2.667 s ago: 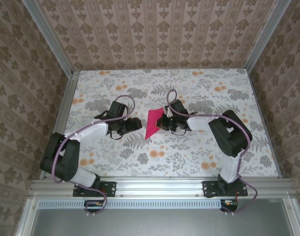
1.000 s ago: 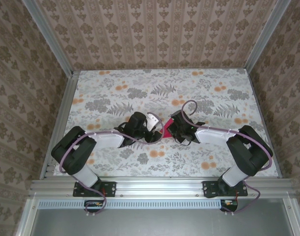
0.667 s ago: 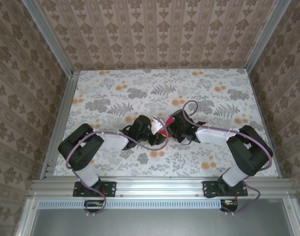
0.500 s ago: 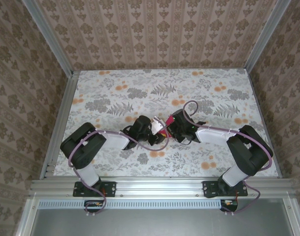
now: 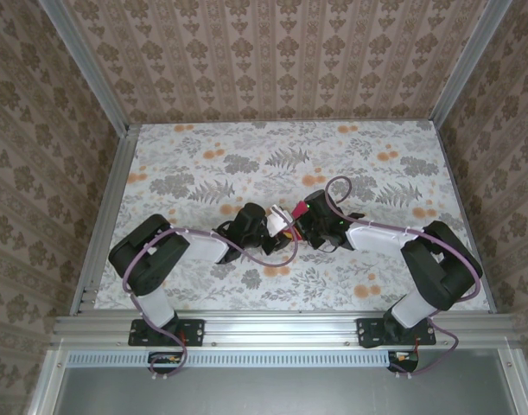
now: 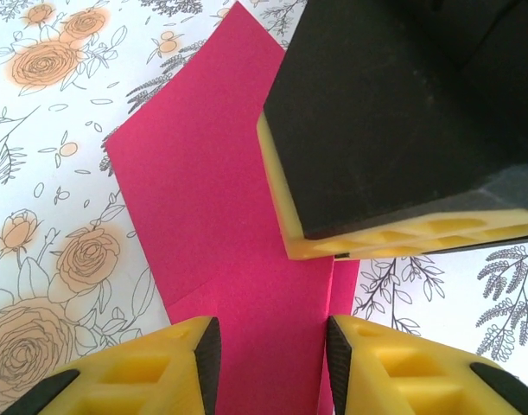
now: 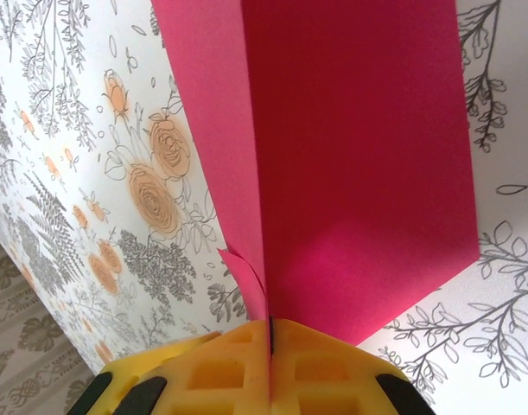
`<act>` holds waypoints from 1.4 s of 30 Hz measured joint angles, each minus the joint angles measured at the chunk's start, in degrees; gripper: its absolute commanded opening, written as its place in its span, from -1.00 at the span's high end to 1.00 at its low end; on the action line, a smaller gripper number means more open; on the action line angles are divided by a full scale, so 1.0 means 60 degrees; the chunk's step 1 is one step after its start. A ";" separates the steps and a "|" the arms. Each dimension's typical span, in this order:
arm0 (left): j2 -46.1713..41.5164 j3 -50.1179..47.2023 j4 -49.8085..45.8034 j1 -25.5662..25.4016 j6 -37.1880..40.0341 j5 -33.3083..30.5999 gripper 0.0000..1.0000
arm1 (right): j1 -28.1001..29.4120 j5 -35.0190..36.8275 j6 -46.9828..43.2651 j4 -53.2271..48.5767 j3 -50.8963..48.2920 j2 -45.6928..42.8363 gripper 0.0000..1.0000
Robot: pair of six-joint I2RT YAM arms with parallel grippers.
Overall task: Fold a paper plane with a square sheet of paper (pick it up from the middle)
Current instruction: Fourth fold the wing at the center of the table.
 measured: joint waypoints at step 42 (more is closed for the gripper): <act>0.0153 -0.0353 0.0849 0.0058 0.0153 -0.0157 0.92 | -0.0889 -0.0597 0.0033 -0.0149 -0.0288 -0.0586 0.10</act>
